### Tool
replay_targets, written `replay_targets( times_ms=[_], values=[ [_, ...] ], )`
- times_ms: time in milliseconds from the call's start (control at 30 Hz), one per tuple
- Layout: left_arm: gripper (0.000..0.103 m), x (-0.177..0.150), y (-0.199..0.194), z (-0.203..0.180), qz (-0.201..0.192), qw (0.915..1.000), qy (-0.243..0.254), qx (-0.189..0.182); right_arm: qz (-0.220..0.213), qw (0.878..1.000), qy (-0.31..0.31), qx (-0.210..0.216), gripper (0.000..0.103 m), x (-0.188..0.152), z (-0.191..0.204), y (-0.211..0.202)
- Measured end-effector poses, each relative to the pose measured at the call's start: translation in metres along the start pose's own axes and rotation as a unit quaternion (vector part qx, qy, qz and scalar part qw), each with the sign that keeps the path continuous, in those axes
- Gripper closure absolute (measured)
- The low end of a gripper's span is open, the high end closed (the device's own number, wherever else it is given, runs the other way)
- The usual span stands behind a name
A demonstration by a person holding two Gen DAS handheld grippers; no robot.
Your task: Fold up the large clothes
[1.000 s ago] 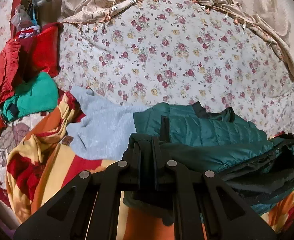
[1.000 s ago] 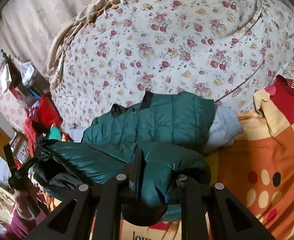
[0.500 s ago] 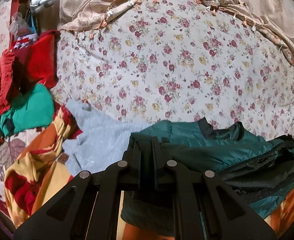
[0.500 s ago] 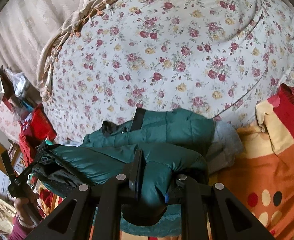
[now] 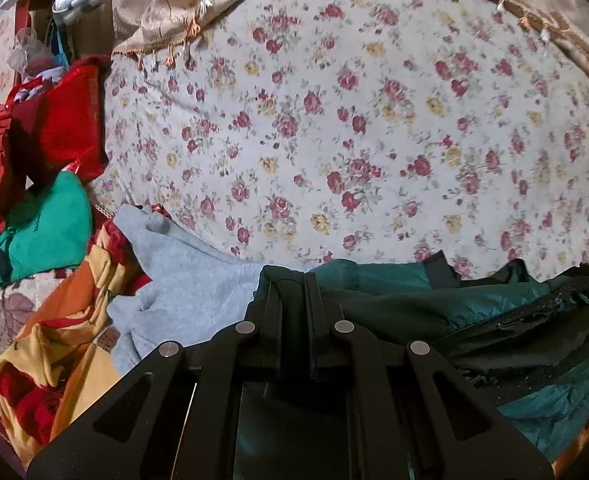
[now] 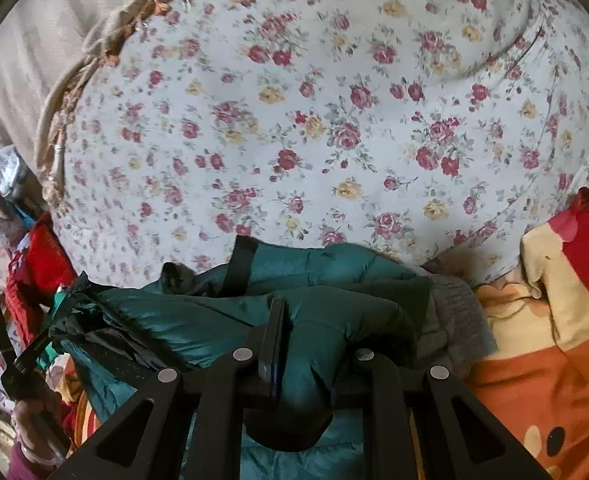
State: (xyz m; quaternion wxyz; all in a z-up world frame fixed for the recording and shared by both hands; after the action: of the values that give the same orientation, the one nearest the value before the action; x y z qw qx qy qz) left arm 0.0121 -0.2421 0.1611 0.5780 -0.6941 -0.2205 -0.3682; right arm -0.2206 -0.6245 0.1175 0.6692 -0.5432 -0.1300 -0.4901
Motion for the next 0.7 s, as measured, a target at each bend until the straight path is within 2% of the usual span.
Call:
replay_targets(
  times_ms=[400,567,667,700],
  values=[
    [0.094,-0.02,0.065,-0.014,0.029,0.9987,0.012,0.039,0.006,0.999,0.044,-0.019,0.087,-0.005,-0.027,0.067],
    [0.09,-0.029,0.084,-0.011,0.04,0.9986,0.006,0.035,-0.007,0.999,0.048,-0.016,0.079,-0.007,-0.026,0.07],
    [0.087,-0.03,0.089,-0.007,0.047,0.9988,-0.006,0.016,-0.015,0.999,0.048,-0.006,0.069,-0.002,-0.02,0.051],
    [0.087,-0.03,0.089,-0.006,0.046,0.9989,-0.008,0.006,-0.024,0.999,0.043,-0.005,0.062,-0.001,-0.017,0.041]
  ],
)
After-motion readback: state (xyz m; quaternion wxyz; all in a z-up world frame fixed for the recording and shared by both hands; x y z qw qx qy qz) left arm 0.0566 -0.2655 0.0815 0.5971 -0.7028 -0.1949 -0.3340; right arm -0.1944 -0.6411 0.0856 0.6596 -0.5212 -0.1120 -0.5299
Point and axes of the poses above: each gripper's, at about its wrist camera, not at the fingertips, and y roughly the way its jaws point, z to its left, x to its top, the point moved 3 cm from there along y, roughly the way its jaws point, and after that the axes turned 4 degrees about -y, right-handed, at the moved point
